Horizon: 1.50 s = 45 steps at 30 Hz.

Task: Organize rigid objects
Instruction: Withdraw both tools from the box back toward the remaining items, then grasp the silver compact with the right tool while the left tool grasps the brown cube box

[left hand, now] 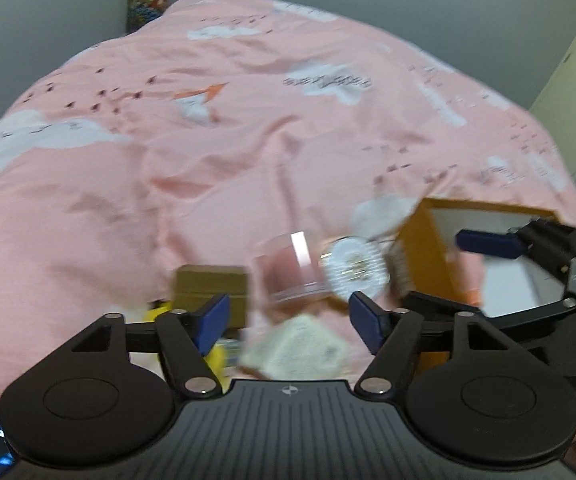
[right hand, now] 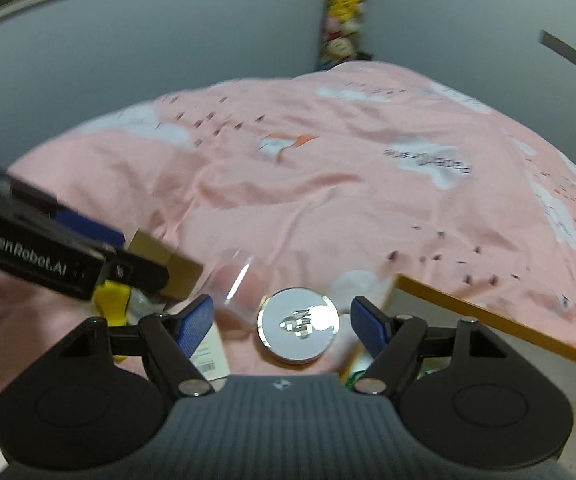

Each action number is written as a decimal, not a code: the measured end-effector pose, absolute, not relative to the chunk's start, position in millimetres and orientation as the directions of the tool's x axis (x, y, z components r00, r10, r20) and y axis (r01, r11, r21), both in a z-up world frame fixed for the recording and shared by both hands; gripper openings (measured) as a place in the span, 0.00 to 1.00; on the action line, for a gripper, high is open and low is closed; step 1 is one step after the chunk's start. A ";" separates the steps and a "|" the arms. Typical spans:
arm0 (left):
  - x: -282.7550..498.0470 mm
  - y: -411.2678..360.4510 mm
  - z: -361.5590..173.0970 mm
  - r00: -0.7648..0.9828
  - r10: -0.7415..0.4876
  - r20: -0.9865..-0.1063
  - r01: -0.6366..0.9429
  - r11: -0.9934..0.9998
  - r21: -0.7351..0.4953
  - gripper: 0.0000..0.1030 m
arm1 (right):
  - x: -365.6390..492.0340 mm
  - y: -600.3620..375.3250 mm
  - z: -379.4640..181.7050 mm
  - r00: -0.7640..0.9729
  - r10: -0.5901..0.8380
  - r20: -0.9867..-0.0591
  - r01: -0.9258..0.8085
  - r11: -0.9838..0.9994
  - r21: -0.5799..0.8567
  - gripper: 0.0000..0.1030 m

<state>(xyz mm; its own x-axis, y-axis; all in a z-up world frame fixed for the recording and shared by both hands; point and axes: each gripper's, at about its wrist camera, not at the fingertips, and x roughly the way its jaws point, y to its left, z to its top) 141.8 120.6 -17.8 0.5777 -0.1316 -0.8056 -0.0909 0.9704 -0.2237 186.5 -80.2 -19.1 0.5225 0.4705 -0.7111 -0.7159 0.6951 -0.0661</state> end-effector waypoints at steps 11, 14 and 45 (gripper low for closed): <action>161.8 136.5 -54.0 0.503 -0.064 -0.862 -0.134 0.979 -0.151 0.83 | 224.5 -42.7 -55.8 0.404 0.380 -0.832 -0.840 0.514 -0.174 0.72; 169.6 138.2 -62.1 0.488 -0.040 -0.872 -0.150 0.980 -0.129 0.83 | 235.4 -36.3 -65.1 0.363 0.350 -0.864 -0.870 0.458 -0.181 0.73; 187.4 147.7 -83.4 0.510 -0.082 -0.856 -0.154 0.971 -0.184 0.66 | 294.1 -1.2 -115.5 0.186 0.192 -0.964 -0.896 0.435 -0.086 0.73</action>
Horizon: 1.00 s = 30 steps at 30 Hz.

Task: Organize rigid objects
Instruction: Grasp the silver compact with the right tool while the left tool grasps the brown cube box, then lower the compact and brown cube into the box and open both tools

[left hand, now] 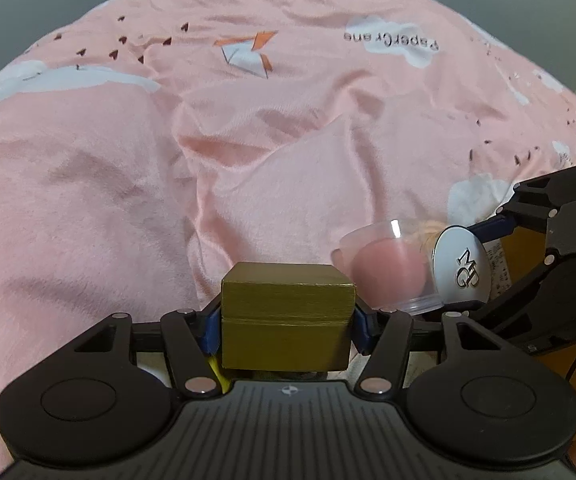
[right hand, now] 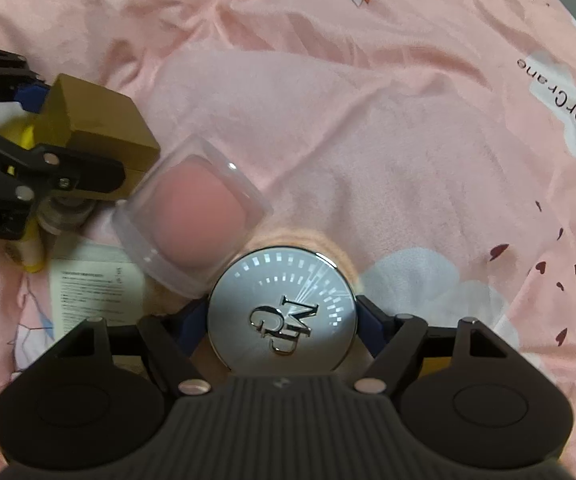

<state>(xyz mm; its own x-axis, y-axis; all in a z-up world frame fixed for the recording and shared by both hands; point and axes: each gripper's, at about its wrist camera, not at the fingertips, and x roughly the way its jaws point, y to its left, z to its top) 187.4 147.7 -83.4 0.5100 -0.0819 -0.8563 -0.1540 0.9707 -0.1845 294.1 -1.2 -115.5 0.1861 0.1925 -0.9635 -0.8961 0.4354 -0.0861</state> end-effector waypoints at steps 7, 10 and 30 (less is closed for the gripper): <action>174.6 140.5 -57.8 0.570 -0.073 -0.819 -0.144 0.972 -0.186 0.66 | 277.3 -14.1 -81.5 0.234 0.260 -0.937 -0.892 0.441 -0.100 0.73; 168.9 129.7 -39.1 0.605 -0.081 -0.792 -0.112 0.976 -0.185 0.66 | 270.0 -20.3 -62.6 0.255 0.300 -0.919 -0.886 0.453 -0.098 0.73; 172.4 -23.9 15.5 0.558 -0.400 -0.727 0.415 0.893 -0.173 0.66 | 242.8 -170.5 3.1 0.366 0.218 -0.905 -0.735 0.664 -0.138 0.73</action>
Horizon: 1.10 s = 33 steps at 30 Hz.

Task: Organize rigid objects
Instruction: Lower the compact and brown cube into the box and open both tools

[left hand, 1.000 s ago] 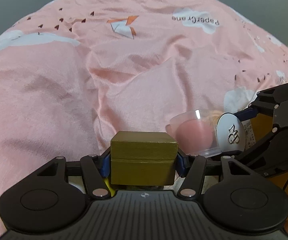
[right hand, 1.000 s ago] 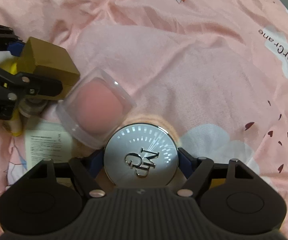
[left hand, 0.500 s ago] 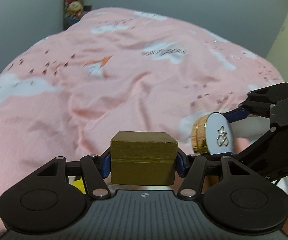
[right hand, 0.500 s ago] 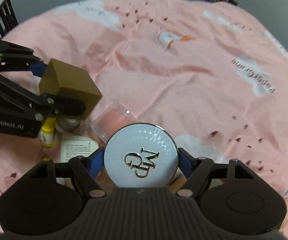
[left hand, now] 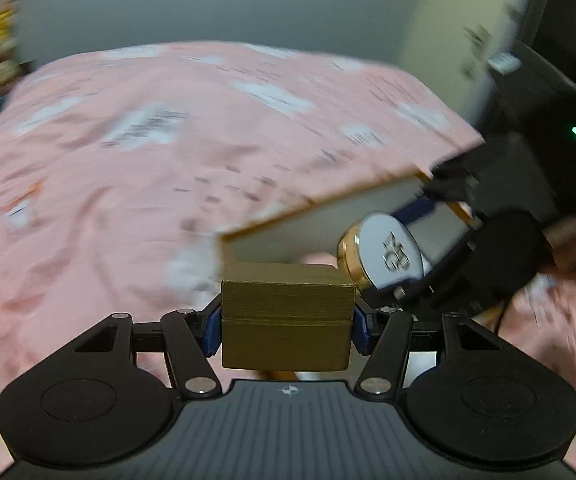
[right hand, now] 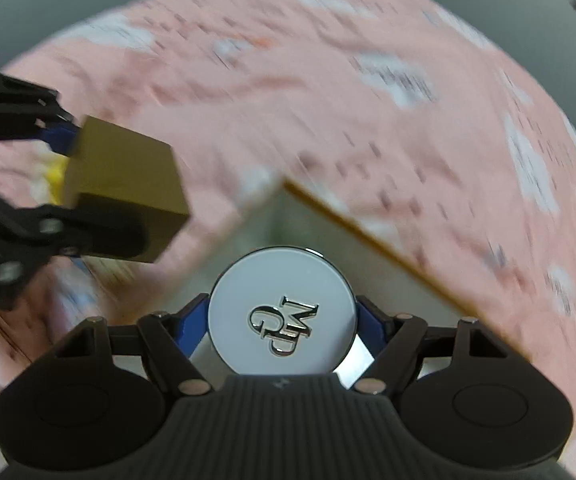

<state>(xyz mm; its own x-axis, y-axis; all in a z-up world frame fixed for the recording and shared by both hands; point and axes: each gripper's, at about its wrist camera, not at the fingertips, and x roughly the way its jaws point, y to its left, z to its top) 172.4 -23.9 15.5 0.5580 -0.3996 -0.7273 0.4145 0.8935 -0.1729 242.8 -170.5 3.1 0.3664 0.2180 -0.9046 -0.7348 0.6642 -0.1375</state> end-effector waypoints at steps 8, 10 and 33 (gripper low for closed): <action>203.1 -91.2 -29.4 0.339 -0.376 -0.862 0.559 0.818 -0.137 0.66 | 248.5 -235.6 -44.0 0.258 0.129 -0.957 -0.638 0.767 -0.069 0.73; 206.6 -100.2 -37.5 0.297 -0.342 -0.892 0.567 0.815 -0.124 0.66 | 249.3 -242.0 -53.5 0.244 0.122 -0.962 -0.631 0.773 -0.062 0.73; 233.0 -127.9 -79.0 0.089 -0.193 -0.977 0.608 0.788 -0.101 0.77 | 271.3 -242.5 -105.8 0.078 0.164 -0.983 -0.619 0.781 0.081 0.73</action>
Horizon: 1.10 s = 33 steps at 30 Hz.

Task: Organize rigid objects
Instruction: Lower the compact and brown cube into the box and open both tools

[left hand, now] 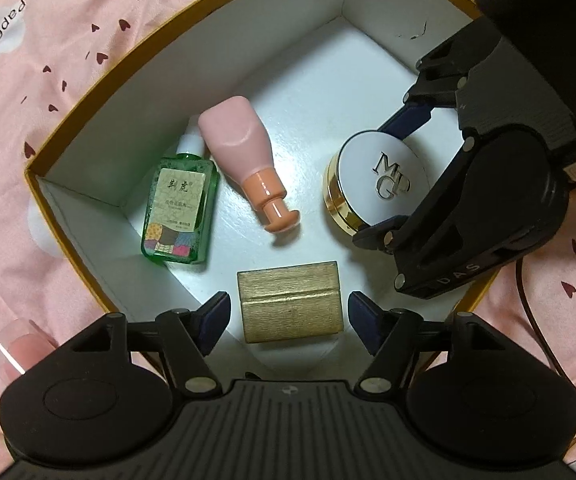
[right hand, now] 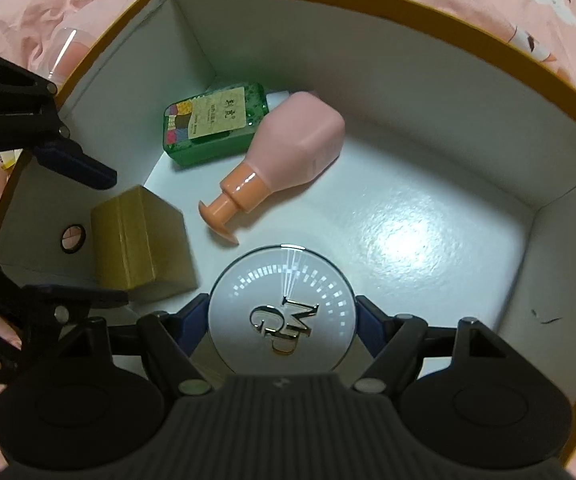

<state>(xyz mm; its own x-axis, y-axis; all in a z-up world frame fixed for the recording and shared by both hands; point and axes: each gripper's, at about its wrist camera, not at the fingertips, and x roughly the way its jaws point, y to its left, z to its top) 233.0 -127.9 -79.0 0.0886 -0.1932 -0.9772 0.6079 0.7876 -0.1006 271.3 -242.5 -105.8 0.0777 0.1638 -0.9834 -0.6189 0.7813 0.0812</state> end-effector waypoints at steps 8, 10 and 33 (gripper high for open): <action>224.2 -80.9 -28.5 0.271 -0.326 -0.906 0.457 0.872 -0.177 0.70 | 273.6 -241.9 -109.5 0.026 0.195 -0.980 -0.575 0.805 0.145 0.73; 222.7 -68.5 -21.5 0.320 -0.334 -0.887 0.404 0.895 -0.191 0.64 | 273.9 -238.2 -110.0 0.014 0.207 -0.978 -0.570 0.806 0.162 0.73; 195.6 -28.6 -41.0 0.356 -0.389 -0.850 0.204 0.920 -0.335 0.60 | 281.4 -224.7 -116.1 -0.079 0.233 -0.969 -0.536 0.810 0.238 0.75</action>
